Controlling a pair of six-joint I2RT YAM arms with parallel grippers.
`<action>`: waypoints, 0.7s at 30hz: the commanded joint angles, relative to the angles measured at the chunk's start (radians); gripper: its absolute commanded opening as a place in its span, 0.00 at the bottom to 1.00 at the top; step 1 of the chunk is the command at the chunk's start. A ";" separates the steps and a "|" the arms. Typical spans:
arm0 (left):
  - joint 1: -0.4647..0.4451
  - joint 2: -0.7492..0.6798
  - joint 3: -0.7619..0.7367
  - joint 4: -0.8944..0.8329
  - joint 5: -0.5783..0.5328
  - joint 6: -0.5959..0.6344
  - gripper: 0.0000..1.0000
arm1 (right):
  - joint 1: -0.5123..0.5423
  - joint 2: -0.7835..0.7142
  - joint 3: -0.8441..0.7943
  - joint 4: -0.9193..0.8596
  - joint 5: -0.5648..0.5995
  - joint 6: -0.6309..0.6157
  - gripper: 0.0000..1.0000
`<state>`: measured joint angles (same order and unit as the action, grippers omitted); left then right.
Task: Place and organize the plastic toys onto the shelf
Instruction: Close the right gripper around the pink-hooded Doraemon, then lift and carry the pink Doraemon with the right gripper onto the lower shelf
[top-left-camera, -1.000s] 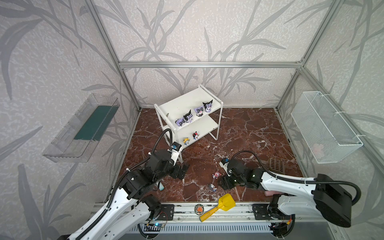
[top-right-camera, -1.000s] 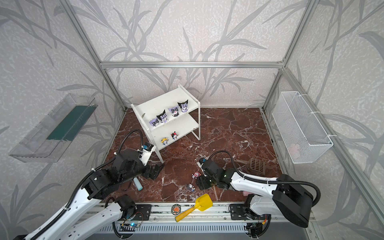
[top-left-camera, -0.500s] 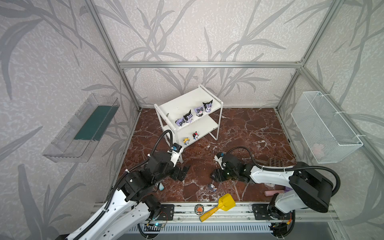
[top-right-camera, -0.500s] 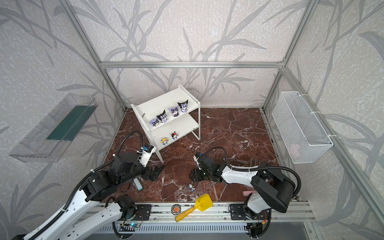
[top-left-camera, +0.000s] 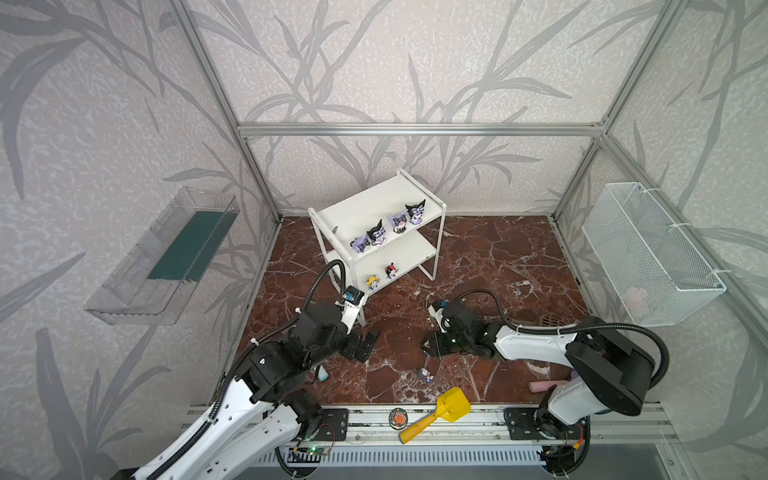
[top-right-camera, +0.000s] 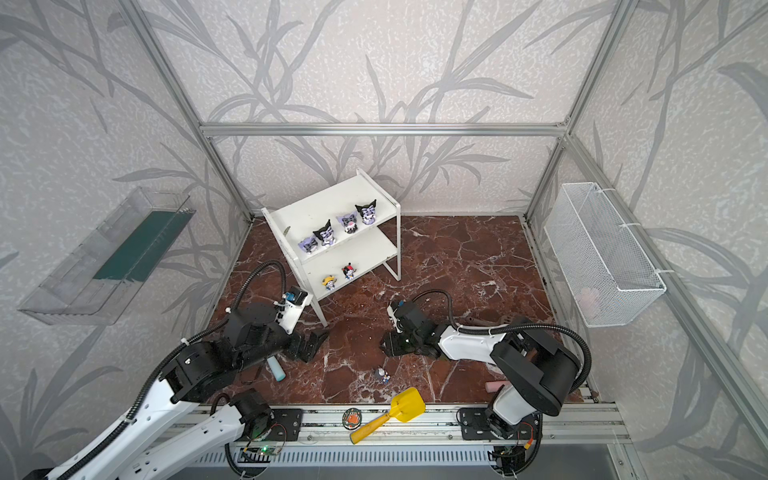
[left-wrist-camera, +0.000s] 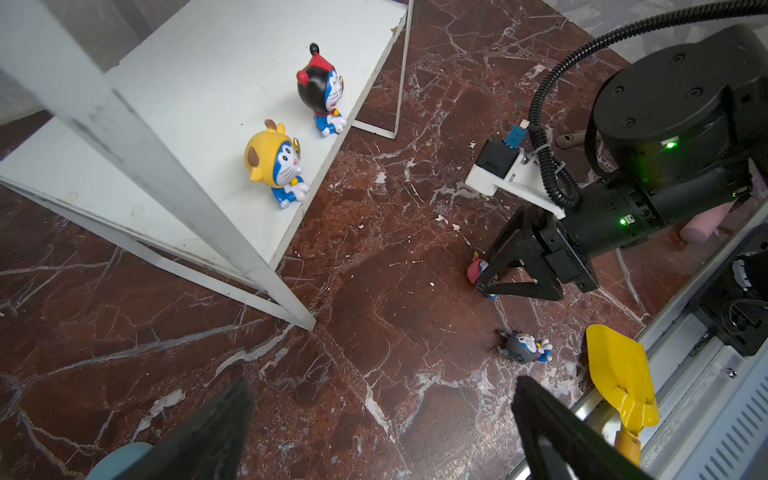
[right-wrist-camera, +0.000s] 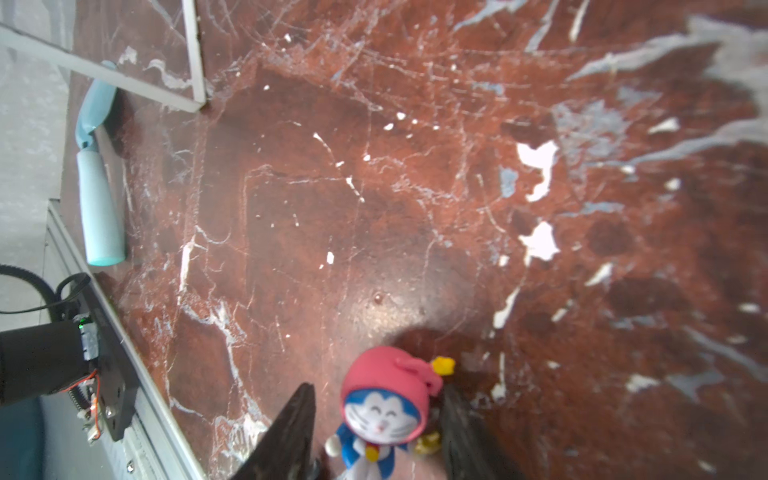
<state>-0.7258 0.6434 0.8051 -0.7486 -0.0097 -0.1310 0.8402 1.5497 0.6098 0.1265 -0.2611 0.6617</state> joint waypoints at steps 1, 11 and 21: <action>-0.003 -0.009 0.006 0.006 -0.014 0.017 0.99 | -0.006 0.031 0.016 -0.106 0.023 -0.013 0.46; -0.003 -0.025 0.000 0.010 -0.017 0.024 0.99 | -0.006 0.030 0.056 -0.169 0.039 -0.061 0.35; -0.003 -0.024 -0.001 0.012 -0.013 0.027 0.99 | 0.002 -0.100 0.046 -0.100 0.064 -0.174 0.32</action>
<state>-0.7258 0.6224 0.8051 -0.7475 -0.0105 -0.1234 0.8387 1.5002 0.6533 0.0357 -0.2249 0.5484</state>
